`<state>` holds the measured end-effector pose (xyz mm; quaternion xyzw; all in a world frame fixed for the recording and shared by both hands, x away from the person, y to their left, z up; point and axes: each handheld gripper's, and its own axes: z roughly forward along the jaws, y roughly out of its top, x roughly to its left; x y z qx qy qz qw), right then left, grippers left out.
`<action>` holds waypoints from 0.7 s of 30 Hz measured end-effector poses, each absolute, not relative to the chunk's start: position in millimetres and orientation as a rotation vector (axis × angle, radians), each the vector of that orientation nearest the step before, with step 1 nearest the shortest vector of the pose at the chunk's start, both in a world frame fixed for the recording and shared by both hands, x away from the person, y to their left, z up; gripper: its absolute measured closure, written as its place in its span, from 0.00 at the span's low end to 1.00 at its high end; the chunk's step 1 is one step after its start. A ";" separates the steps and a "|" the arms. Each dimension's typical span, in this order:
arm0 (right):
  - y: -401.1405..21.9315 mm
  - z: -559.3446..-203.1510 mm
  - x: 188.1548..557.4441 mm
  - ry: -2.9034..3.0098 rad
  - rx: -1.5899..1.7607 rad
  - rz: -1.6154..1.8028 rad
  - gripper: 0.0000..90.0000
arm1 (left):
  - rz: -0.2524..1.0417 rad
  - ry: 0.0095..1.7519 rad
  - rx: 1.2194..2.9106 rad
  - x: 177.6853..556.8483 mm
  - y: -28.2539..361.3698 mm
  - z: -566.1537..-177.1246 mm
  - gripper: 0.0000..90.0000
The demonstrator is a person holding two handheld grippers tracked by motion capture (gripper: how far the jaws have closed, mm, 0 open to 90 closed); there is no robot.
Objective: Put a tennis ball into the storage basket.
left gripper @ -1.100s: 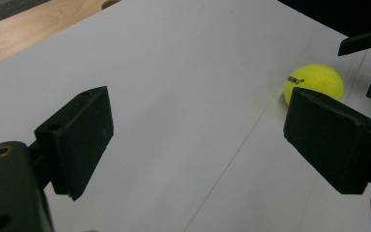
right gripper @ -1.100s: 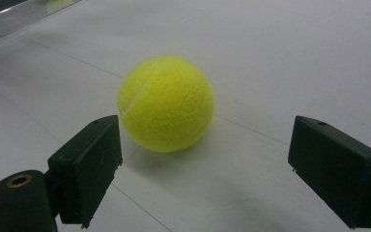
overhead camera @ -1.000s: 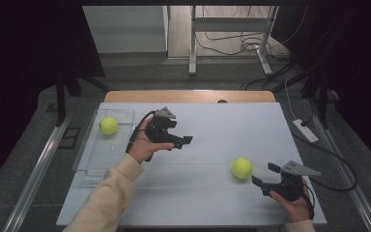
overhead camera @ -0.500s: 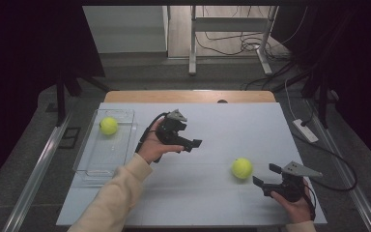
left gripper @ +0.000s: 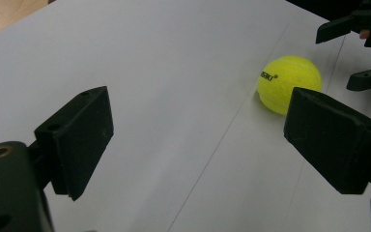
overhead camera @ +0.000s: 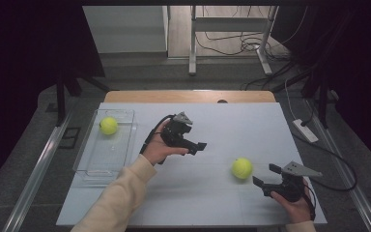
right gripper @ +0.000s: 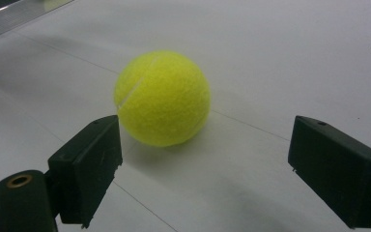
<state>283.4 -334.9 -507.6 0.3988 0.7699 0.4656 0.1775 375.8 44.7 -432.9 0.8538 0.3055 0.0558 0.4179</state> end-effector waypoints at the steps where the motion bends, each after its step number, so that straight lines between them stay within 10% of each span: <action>1: -334.7 -507.9 283.6 2.179 1.127 1.318 0.13 | 0.136 0.763 2.147 375.0 42.8 -433.8 0.13; 21: -334.9 -509.1 284.0 2.187 1.128 1.314 0.13 | 0.093 0.704 2.179 372.1 14.3 -442.0 0.13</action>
